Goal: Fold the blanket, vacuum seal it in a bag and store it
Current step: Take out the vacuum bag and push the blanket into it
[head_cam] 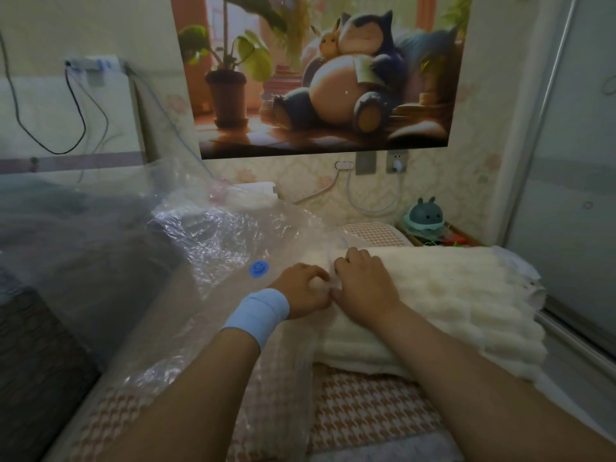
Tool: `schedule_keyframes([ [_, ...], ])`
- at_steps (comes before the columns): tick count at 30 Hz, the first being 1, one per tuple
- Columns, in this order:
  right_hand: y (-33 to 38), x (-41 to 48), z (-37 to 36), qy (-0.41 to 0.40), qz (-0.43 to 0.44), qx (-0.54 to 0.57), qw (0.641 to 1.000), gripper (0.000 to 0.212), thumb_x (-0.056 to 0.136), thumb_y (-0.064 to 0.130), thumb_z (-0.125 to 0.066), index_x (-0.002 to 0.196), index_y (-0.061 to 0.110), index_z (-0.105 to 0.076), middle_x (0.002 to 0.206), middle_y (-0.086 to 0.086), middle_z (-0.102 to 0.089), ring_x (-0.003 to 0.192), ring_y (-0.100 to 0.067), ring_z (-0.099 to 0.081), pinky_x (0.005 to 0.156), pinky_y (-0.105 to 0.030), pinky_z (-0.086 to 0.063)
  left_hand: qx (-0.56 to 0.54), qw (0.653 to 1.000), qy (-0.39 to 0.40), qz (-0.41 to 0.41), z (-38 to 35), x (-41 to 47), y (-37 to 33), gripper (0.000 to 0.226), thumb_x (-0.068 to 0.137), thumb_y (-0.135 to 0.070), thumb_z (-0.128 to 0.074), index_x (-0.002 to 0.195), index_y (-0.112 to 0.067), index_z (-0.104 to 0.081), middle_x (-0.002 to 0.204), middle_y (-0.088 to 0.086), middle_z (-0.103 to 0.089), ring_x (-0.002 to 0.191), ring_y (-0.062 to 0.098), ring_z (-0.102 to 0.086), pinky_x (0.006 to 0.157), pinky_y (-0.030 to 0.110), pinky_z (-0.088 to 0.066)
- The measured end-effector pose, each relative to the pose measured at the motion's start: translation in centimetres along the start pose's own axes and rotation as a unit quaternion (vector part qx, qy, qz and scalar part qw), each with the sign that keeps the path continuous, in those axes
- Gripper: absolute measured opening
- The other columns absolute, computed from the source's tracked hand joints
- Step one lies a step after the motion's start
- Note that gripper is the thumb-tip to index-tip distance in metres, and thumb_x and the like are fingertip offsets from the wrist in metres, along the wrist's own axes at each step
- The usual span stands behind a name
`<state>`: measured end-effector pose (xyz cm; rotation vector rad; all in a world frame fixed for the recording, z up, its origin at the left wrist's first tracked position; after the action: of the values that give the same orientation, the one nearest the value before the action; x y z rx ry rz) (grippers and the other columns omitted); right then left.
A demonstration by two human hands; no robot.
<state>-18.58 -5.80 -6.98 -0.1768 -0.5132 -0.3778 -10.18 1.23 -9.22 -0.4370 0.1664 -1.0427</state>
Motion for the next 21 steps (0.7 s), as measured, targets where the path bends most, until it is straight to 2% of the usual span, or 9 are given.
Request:
schedule_keyframes([
  [2,1.0,-1.4,0.0,0.034,0.031,-0.002,0.999,0.038,0.091,0.043,-0.048,0.117,0.018,-0.058,0.115,-0.006,-0.057,0.103,-0.024,-0.050,0.086,-0.039,-0.040,0.033,0.999,0.019,-0.016,-0.9,-0.9,-0.2,0.074,0.082,-0.043,-0.067,0.145,-0.030,-0.033,0.155,0.002,-0.026,0.143,0.025,-0.024,0.115,0.041,-0.026],
  [4,1.0,-3.4,-1.0,0.118,0.045,0.005,0.992,0.065,0.085,0.061,-0.041,0.134,0.018,-0.051,0.131,-0.008,-0.053,0.118,-0.026,-0.047,0.100,-0.044,-0.035,0.074,0.996,0.059,0.002,-2.6,-2.1,0.3,0.095,0.081,-0.052,-0.066,0.153,-0.032,-0.007,0.162,0.001,0.002,0.148,0.024,0.001,0.118,0.048,-0.015],
  [6,0.3,-5.6,-2.3,0.203,0.056,-0.044,0.976,0.103,0.075,0.079,-0.031,0.156,0.017,-0.019,0.160,-0.009,-0.023,0.146,-0.029,-0.020,0.115,-0.061,-0.010,0.132,0.987,0.086,0.037,-4.1,-3.1,1.0,0.103,0.078,-0.060,-0.063,0.150,-0.041,0.009,0.158,-0.002,0.023,0.146,0.027,0.018,0.116,0.058,-0.008],
  [8,-0.1,-7.4,-3.0,0.207,0.065,-0.114,0.969,0.114,0.074,0.085,-0.037,0.157,0.022,0.009,0.165,-0.007,0.010,0.152,-0.031,0.009,0.107,-0.075,0.010,0.135,0.985,0.093,0.062,-4.7,-3.7,1.2,0.099,0.080,-0.058,-0.060,0.147,-0.047,0.012,0.155,-0.004,0.031,0.145,0.031,0.021,0.114,0.061,-0.006],
  [9,0.0,-7.7,-3.3,0.179,0.062,-0.126,0.974,0.117,0.074,0.084,-0.045,0.157,0.024,0.011,0.165,-0.010,0.014,0.151,-0.035,0.011,0.104,-0.078,0.011,0.124,0.986,0.091,0.065,-4.8,-3.5,1.2,0.092,0.084,-0.054,-0.056,0.147,-0.048,0.011,0.156,-0.005,0.030,0.145,0.032,0.020,0.114,0.062,-0.006],
  [12,0.4,-8.1,-4.0,0.133,0.044,-0.145,0.980,0.121,0.066,0.072,-0.068,0.159,0.021,-0.009,0.162,-0.025,-0.010,0.146,-0.051,-0.011,0.103,-0.079,-0.002,0.102,0.989,0.084,0.059,-4.8,-2.8,1.2,0.063,0.096,-0.042,-0.032,0.148,-0.049,0.003,0.159,-0.004,0.022,0.146,0.033,0.016,0.115,0.059,-0.006],
  [15,0.8,-7.0,-4.9,0.118,0.045,-0.177,0.976,0.094,0.071,0.050,-0.076,0.149,0.012,-0.040,0.143,-0.031,-0.046,0.126,-0.055,-0.046,0.096,-0.071,-0.037,0.016,0.995,0.066,0.068,-3.9,-2.4,1.1,0.052,0.101,-0.048,-0.023,0.151,-0.040,-0.013,0.161,-0.002,0.012,0.147,0.032,0.010,0.118,0.053,-0.005],
  [17,0.9,-5.8,-4.3,0.071,0.051,-0.177,0.980,0.070,0.068,0.040,-0.079,0.128,0.010,-0.060,0.112,-0.023,-0.066,0.096,-0.046,-0.064,0.078,-0.056,-0.052,-0.018,0.995,0.065,0.067,-3.2,-2.4,0.9,0.060,0.096,-0.059,-0.033,0.151,-0.037,-0.019,0.161,-0.002,0.008,0.148,0.030,0.005,0.119,0.051,-0.007],
  [21,0.6,-3.1,-1.4,-0.049,0.021,-0.082,0.995,0.043,0.055,0.040,-0.082,0.088,0.017,-0.067,0.068,-0.003,-0.064,0.053,-0.027,-0.061,0.052,-0.033,-0.047,-0.022,0.996,0.077,0.043,-2.9,-2.7,0.7,0.099,0.079,-0.061,-0.065,0.152,-0.038,-0.002,0.160,0.000,0.015,0.147,0.033,0.009,0.117,0.055,-0.013],
])
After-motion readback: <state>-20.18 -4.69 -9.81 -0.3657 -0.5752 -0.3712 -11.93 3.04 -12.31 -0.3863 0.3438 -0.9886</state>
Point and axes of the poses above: each hand's wrist, its own x-axis towards the middle knuckle, its own z-axis out of the back of the hand, y = z × x, the point moved 9 cm from there along x, towards the middle knuckle
